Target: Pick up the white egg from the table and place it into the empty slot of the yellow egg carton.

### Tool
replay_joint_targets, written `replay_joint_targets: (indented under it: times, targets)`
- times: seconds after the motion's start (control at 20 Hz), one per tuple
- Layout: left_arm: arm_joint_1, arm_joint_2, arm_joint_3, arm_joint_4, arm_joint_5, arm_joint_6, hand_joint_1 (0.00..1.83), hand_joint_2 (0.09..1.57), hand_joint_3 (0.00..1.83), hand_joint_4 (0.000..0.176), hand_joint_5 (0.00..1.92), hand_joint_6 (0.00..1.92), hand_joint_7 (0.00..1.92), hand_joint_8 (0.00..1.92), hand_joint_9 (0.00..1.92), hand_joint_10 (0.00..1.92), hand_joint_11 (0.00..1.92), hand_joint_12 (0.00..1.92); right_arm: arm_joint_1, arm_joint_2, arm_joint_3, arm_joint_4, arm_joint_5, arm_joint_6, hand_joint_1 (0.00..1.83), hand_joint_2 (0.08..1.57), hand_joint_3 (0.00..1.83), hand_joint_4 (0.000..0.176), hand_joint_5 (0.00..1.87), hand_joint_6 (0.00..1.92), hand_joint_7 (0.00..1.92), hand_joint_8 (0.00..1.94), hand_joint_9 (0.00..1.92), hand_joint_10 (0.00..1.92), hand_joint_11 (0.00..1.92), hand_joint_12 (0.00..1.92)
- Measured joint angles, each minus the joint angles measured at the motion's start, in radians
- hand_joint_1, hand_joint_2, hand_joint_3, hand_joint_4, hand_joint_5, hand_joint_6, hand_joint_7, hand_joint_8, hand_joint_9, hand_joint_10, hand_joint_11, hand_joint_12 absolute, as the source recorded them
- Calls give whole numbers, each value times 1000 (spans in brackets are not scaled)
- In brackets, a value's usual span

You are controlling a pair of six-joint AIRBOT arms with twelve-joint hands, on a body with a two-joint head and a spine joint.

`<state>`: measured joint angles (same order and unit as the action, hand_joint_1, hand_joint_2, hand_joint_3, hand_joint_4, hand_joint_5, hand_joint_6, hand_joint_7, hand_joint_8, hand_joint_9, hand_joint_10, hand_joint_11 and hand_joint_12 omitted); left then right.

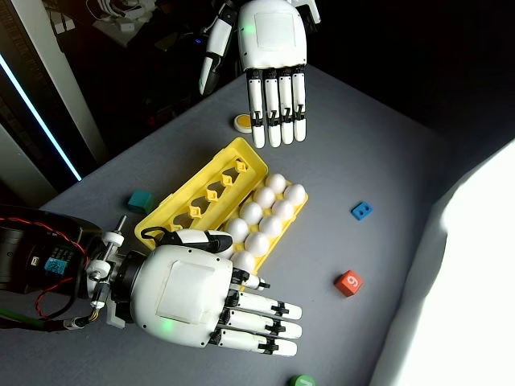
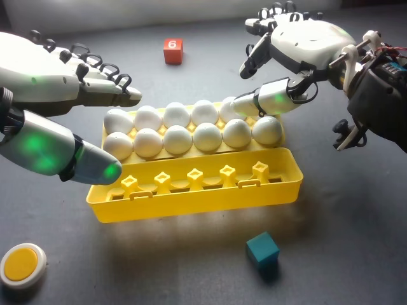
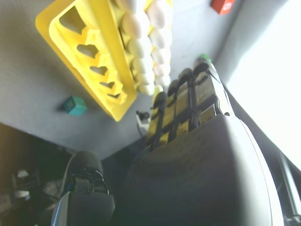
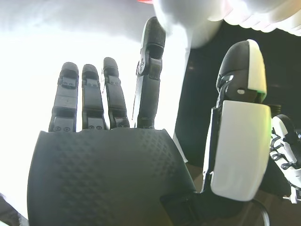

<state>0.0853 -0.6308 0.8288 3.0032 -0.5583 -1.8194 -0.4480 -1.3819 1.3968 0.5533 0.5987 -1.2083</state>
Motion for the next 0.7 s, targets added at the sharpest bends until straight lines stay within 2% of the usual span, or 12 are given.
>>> replay_joint_targets:
  times: [0.1, 0.15, 0.2, 0.25, 0.3, 0.35, 0.4, 0.45, 0.5, 0.55, 0.6, 0.7]
  targets:
    - [0, 0, 0, 0, 0, 0, 0, 1160, 0, 0, 19, 7, 0, 0, 0, 0, 0, 0, -4, 0, 0, -1, 2, 0, 666, 833, 0, 50, 924, 0, 233, 19, 49, 10, 0, 0]
    - [0, 0, 0, 0, 0, 0, 0, 1161, 0, 0, 21, 7, 0, 0, 0, 0, 0, 0, -5, 0, 0, 0, -1, -1, 665, 836, 0, 42, 924, 0, 245, 20, 53, 11, 0, 0]
    - [0, 0, 0, 0, 0, 0, 0, 1166, 2, 0, 3, 1, 0, 0, 0, 0, 0, 0, -5, 0, 0, -1, -2, -1, 706, 816, 0, 19, 958, 5, 282, 11, 73, 11, 0, 0]
    - [0, 0, 0, 0, 0, 0, 0, 1165, 1, 0, 2, 1, 0, 0, 0, 0, 0, 0, -5, 3, 0, -12, -2, -1, 695, 823, 0, 28, 951, 0, 258, 2, 48, 2, 0, 0]
    - [0, 0, 0, 0, 0, 0, 0, 1164, 1, 0, 0, 0, 0, 0, 0, 0, 0, 0, -5, 12, -4, -24, -2, -2, 653, 829, 3, 54, 936, 0, 209, 0, 42, 0, 0, 0]
    - [0, 0, 0, 0, 0, 0, 0, 1163, 0, 0, 0, 0, 0, 0, 0, 0, 0, 0, -5, 23, -10, -33, -4, -2, 645, 832, 4, 56, 924, 0, 185, 0, 36, 0, 0, 0]
    - [0, 0, 0, 0, 0, 0, 0, 1157, 0, 0, 7, 3, 0, 0, 0, 0, 0, 0, -5, 36, -10, -50, -5, -3, 687, 817, 0, 43, 946, 10, 220, 15, 56, 8, 0, 0]
    - [0, 0, 0, 0, 0, 0, 0, 1163, 0, 0, 3, 1, 0, 0, 0, 0, 0, 0, -6, 55, -10, -79, -6, -3, 664, 837, 6, 42, 920, 2, 230, 17, 48, 5, 0, 0]
    - [0, 0, 0, 0, 0, 0, 0, 1161, 0, 0, 0, 0, 0, 0, 0, 0, 0, 0, -6, 76, -12, -108, -7, -4, 697, 831, 2, 30, 917, 2, 238, 18, 51, 5, 0, 0]
    - [0, 0, 0, 0, 0, 0, 0, 1163, 0, 0, 0, 0, 0, 0, 0, 0, 0, 0, -4, 101, -22, -115, -14, -5, 642, 850, 10, 68, 883, 0, 208, 4, 55, 7, 0, 0]
    - [0, 0, 0, 0, 0, 0, 0, 1166, 1, 0, 0, 0, 0, 0, 0, 0, 0, 0, -1, 135, -42, -114, -32, -6, 684, 846, 8, 61, 870, 0, 190, 1, 78, 16, 7, 3]
    - [1, 0, -1, 0, 0, 0, 0, 1161, 0, 0, 0, 0, 0, 0, 0, 0, 0, 0, 3, 213, -107, -108, -51, -7, 663, 885, 22, 78, 792, 0, 141, 0, 51, 3, 0, 0]
